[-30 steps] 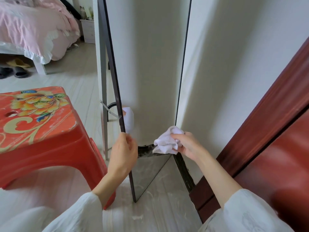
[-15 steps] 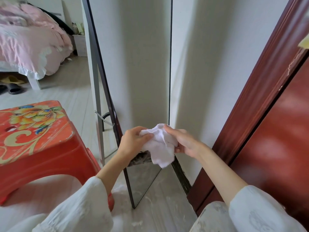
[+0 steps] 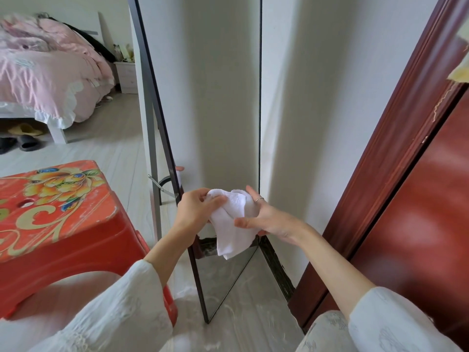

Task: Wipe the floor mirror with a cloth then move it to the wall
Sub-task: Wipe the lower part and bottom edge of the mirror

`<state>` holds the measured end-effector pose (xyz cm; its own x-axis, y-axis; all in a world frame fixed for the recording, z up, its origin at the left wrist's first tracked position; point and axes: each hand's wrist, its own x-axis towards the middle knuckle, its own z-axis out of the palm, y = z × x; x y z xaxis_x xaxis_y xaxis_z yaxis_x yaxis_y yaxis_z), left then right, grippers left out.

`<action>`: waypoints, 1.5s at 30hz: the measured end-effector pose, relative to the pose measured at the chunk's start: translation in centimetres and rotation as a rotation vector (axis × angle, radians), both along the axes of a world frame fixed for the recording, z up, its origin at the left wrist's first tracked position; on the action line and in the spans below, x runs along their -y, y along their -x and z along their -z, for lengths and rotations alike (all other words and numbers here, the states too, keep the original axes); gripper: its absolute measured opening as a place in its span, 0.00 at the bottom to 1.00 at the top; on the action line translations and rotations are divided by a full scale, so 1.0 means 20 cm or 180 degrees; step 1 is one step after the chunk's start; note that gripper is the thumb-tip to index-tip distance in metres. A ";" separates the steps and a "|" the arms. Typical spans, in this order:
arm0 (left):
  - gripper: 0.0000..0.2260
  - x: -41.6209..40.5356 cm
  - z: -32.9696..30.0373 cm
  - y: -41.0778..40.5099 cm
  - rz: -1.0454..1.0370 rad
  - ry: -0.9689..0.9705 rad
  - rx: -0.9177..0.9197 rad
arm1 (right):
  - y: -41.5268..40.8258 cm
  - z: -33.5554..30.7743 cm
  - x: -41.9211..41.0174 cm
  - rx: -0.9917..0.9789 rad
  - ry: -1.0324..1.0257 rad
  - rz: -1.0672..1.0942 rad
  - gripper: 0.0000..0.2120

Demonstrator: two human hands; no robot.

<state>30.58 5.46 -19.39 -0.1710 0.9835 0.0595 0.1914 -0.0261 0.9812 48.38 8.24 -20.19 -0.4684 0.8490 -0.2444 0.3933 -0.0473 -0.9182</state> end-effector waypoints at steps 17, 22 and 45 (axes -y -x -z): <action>0.16 -0.02 0.03 0.06 -0.0007 -0.0119 -0.0745 | 0.05 0.10 -0.06 0.0116 -0.0773 0.0966 0.22; 0.14 -0.01 0.04 0.12 -0.0381 -0.0201 -0.1544 | -0.01 0.08 -0.11 -0.1136 0.0221 0.2019 0.14; 0.08 -0.01 0.07 0.12 0.0258 0.0700 -0.0674 | -0.15 0.06 -0.08 -0.1880 0.1321 0.2777 0.11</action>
<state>28.20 5.66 -20.70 -0.0980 0.9866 -0.1304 0.3980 0.1589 0.9035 51.29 9.80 -21.35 0.1087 0.8471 -0.5201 -0.4132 -0.4374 -0.7987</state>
